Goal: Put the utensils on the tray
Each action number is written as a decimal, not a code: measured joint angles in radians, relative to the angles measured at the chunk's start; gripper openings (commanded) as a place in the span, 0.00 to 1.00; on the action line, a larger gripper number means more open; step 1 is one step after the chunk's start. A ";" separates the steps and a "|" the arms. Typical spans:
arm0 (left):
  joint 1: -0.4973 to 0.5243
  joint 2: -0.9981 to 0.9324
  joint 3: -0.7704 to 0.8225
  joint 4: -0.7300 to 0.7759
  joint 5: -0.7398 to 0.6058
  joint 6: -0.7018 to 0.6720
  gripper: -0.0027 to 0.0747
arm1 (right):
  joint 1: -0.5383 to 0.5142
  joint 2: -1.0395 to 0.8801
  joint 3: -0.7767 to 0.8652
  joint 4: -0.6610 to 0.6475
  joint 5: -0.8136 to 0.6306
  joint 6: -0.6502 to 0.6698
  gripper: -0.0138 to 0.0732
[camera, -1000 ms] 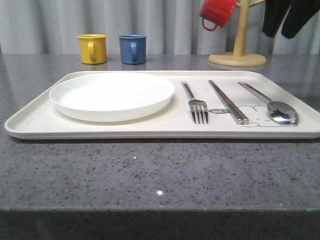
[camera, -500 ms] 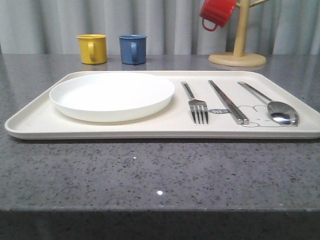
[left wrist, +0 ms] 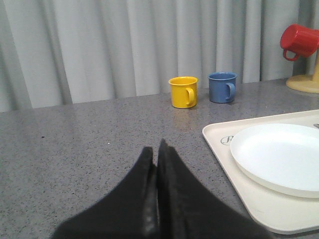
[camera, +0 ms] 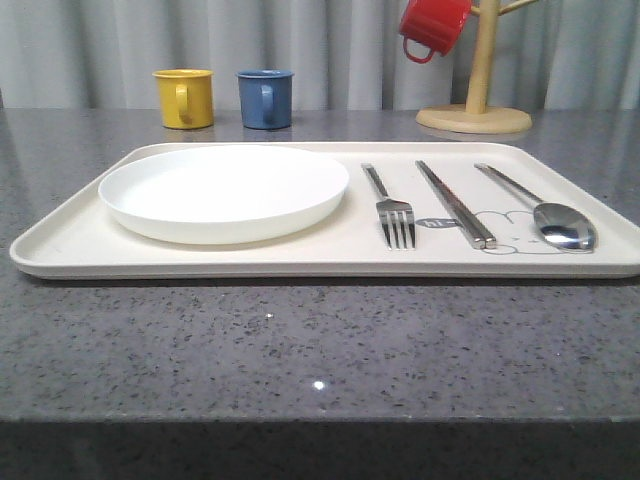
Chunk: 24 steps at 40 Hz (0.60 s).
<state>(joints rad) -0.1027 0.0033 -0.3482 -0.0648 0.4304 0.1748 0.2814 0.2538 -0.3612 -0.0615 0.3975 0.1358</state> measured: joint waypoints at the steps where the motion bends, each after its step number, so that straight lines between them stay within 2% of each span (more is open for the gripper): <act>1: 0.000 0.000 0.000 0.000 0.000 0.000 0.01 | 0.000 -0.028 0.007 0.000 0.000 0.000 0.08; 8: 0.000 0.000 0.000 0.000 0.000 0.000 0.01 | 0.000 -0.129 0.025 0.000 -0.002 0.000 0.08; 24: 0.000 0.000 0.000 0.000 0.000 0.000 0.01 | 0.000 -0.134 0.025 -0.002 0.004 0.000 0.08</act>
<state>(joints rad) -0.1027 0.0033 -0.3482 -0.0648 0.4304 0.1748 0.2814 0.1202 -0.3359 -0.0636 0.4011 0.1358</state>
